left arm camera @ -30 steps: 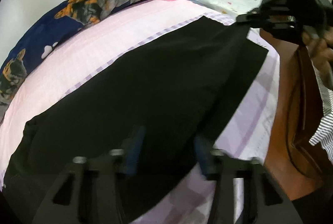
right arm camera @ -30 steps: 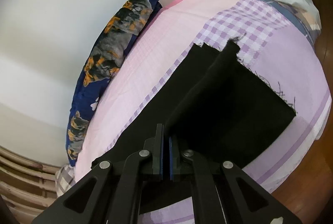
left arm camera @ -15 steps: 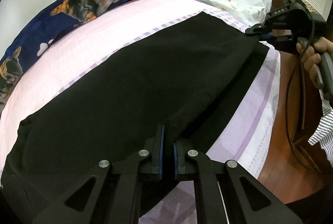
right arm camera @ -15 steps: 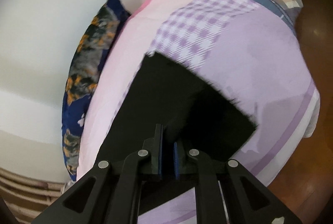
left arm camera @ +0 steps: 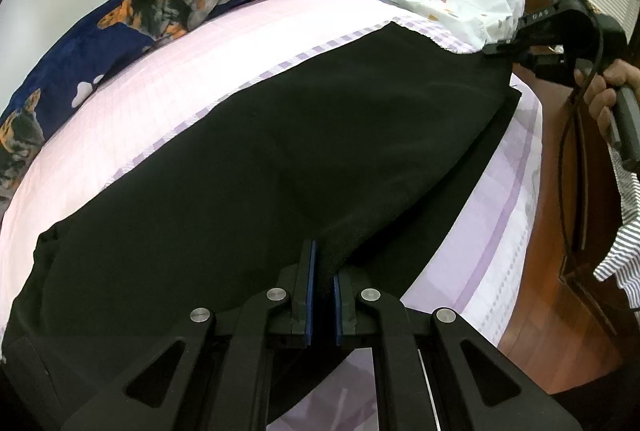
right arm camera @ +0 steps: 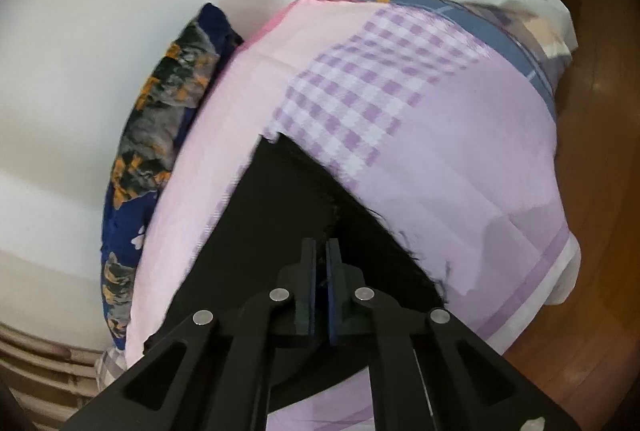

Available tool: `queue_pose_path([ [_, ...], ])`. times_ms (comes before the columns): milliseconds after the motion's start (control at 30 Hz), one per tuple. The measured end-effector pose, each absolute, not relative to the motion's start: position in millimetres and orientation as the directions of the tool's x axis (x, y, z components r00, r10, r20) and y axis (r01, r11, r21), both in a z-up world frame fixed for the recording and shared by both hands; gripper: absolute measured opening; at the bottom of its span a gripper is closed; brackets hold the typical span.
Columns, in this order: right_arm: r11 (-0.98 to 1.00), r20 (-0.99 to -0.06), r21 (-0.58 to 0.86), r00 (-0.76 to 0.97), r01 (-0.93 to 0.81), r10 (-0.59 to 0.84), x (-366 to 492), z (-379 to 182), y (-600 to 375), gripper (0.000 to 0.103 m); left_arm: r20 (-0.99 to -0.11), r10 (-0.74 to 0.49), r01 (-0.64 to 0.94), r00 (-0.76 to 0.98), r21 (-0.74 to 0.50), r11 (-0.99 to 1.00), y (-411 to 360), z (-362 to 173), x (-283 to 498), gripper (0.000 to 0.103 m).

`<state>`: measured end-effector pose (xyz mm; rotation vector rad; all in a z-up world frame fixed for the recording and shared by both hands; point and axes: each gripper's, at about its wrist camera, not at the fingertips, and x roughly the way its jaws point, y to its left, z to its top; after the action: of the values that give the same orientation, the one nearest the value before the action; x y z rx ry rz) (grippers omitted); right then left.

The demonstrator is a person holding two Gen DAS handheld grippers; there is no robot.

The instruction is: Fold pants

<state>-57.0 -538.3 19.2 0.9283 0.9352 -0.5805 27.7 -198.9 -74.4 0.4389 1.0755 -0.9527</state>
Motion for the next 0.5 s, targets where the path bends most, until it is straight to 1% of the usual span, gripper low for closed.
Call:
queue_pose_path([
  [167,0.534,-0.853,0.397,0.515,0.747,-0.086,-58.8,47.2,-531.2,0.004,-0.871,-0.459,0.838,0.174,-0.114,0.534,-199.3,-65.6,28.0,0.007],
  [267,0.552,-0.855,0.361,0.503,0.752,-0.126,-67.2,56.0,-523.5,0.004,-0.86,-0.483,0.854,0.166,-0.119,0.506,-199.7,-60.5,27.0,0.007],
  [367,0.548,-0.872,0.32,0.466,0.773,-0.149,-76.6,48.5,-523.5,0.004,-0.858,-0.494,0.885,0.144,-0.112,0.452,-202.7,-60.0,20.5,0.007],
  [500,0.508,-0.896,0.293,0.419,0.81,-0.151,-87.4,25.3,-530.9,0.004,-0.863,-0.489,0.909,0.122,-0.101,0.404,-206.4,-66.4,9.7,0.007],
])
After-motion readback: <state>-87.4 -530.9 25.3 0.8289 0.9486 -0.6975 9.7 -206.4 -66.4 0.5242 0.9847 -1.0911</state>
